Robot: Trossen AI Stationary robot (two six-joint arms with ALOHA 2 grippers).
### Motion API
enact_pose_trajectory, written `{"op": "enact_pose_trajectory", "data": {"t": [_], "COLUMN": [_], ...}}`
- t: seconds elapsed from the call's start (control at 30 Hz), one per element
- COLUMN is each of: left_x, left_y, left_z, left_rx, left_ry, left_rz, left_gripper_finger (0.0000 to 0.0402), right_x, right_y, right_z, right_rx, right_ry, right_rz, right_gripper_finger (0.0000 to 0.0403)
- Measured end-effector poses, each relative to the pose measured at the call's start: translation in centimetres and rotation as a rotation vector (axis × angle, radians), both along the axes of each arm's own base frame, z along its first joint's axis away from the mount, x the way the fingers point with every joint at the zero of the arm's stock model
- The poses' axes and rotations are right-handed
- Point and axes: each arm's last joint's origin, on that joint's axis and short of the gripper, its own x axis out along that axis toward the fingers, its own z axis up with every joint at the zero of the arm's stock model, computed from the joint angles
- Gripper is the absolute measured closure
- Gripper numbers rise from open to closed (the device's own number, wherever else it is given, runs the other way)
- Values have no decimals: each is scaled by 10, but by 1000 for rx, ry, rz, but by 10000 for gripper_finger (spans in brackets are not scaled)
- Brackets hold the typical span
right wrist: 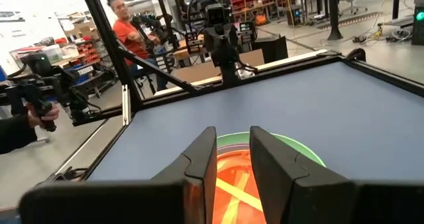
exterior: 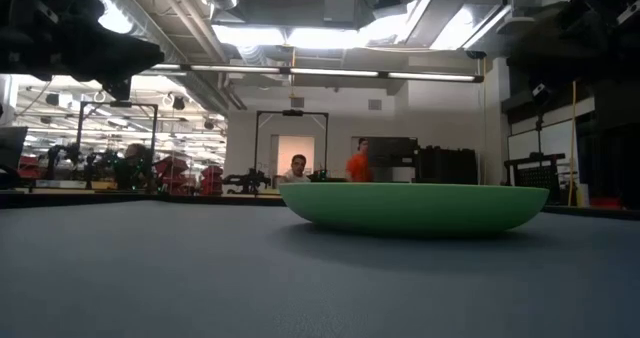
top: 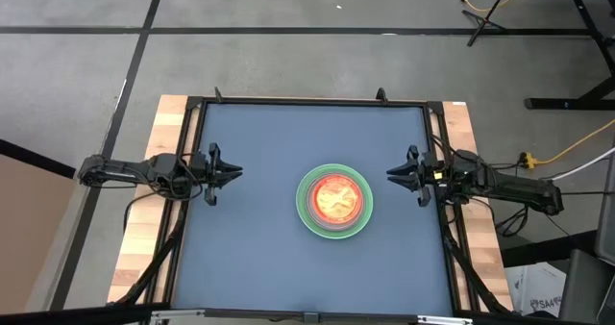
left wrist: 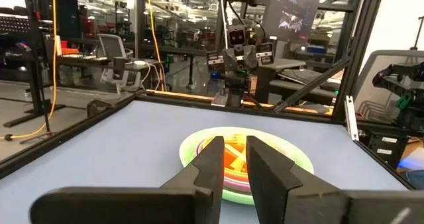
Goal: Stack plastic plates
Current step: Return to Home Position
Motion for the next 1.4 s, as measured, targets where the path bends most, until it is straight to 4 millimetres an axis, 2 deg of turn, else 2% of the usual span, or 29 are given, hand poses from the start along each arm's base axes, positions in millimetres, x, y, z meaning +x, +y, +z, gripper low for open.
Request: {"op": "enact_pose_trajectory", "data": {"t": [0.27, 0.43, 0.73, 1.4], "left_x": [0, 0, 0, 0], "left_y": [0, 0, 0, 0], "left_z": [0, 0, 0, -2], "left_rx": [0, 0, 0, 2], "left_ry": [1, 1, 1, 16], "left_rz": [0, 0, 0, 0], "left_gripper_finger": [344, 344, 344, 344], "right_x": [4, 5, 5, 5], "right_y": [-4, -4, -5, -5], "right_z": [-18, -25, -27, -27], "right_rx": [-3, -26, -108, -108], "right_ry": [16, 31, 21, 27], "right_rz": [-103, -105, -140, -145], "right_gripper_finger": [320, 320, 320, 320]}}
